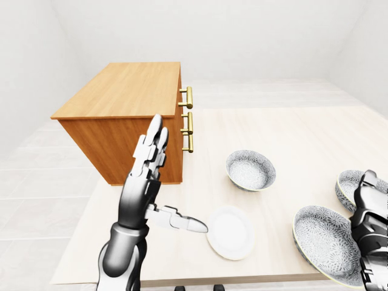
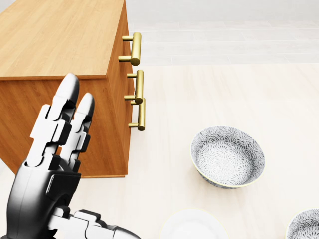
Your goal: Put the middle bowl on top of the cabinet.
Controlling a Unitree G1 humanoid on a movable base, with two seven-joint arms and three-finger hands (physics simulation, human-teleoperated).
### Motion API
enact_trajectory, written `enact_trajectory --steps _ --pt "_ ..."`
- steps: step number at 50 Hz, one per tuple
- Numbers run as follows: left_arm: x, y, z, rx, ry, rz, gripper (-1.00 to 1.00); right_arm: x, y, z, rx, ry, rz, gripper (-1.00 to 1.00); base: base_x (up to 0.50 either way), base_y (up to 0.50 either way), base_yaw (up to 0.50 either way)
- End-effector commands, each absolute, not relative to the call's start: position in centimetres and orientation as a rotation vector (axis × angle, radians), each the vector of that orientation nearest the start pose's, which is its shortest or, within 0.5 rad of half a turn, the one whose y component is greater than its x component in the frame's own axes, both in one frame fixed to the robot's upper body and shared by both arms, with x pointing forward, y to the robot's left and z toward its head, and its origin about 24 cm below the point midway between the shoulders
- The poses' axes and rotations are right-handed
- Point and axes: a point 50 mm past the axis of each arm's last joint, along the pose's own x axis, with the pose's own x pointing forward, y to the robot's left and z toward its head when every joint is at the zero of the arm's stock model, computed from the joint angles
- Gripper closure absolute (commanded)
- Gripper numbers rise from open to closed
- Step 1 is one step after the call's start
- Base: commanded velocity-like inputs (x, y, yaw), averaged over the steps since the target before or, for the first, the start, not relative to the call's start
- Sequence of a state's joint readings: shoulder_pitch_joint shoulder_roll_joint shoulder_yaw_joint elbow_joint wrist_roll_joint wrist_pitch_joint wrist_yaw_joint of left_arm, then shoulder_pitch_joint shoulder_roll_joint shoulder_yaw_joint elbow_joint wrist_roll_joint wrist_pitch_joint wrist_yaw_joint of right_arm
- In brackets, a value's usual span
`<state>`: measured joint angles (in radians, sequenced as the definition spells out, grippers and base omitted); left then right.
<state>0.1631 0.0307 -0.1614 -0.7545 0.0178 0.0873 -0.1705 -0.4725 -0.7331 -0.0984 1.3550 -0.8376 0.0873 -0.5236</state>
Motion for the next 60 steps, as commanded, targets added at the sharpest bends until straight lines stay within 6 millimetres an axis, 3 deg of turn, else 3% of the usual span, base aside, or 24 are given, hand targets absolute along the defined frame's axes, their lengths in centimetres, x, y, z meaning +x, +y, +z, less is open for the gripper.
enact_trajectory --steps 1,9,16,21,22,23,24,44,55,60 --pt "18.9 11.9 16.8 0.037 -0.516 -0.279 -1.0 23.4 -40.9 2.0 -1.502 0.717 -0.609 -1.0 0.0 0.0 0.0" --pt "19.0 11.9 16.7 0.036 -0.509 -0.278 -1.0 23.4 -40.6 1.5 -1.489 0.72 -0.6 -1.0 0.0 0.0 0.0" --pt "18.9 11.9 16.7 0.037 -0.512 -0.28 -1.0 22.7 -39.7 -0.1 -1.475 0.753 -0.556 -1.0 0.0 0.0 0.0" --pt "18.9 11.9 16.8 0.036 -0.513 -0.281 -1.0 22.9 -40.1 0.5 -1.477 0.741 -0.575 -1.0 0.0 0.0 0.0" --pt "18.9 11.9 16.8 0.036 -0.516 -0.281 -1.0 22.7 -39.9 0.1 -1.471 0.752 -0.568 -0.78 0.0 0.0 0.0" --pt "18.9 11.9 16.8 0.036 -0.517 -0.28 -1.0 22.6 -39.9 0.0 -1.47 0.754 -0.565 0.02 0.0 0.0 0.0" --pt "18.9 11.9 16.7 0.036 -0.51 -0.281 -1.0 22.5 -39.8 -0.2 -1.467 0.759 -0.561 0.95 0.0 0.0 0.0" --pt "18.8 12.0 17.0 0.033 -0.525 -0.279 -1.0 21.9 -40.1 -0.4 -1.479 0.775 -0.558 1.0 0.0 0.0 0.0" --pt "18.8 11.8 16.7 0.035 -0.511 -0.287 -1.0 21.7 -41.0 0.4 -1.511 0.775 -0.574 1.0 0.0 0.0 0.0" --pt "18.8 11.9 16.9 0.034 -0.518 -0.285 -1.0 22.0 -41.9 1.8 -1.508 0.754 -0.627 1.0 0.0 0.0 0.0"
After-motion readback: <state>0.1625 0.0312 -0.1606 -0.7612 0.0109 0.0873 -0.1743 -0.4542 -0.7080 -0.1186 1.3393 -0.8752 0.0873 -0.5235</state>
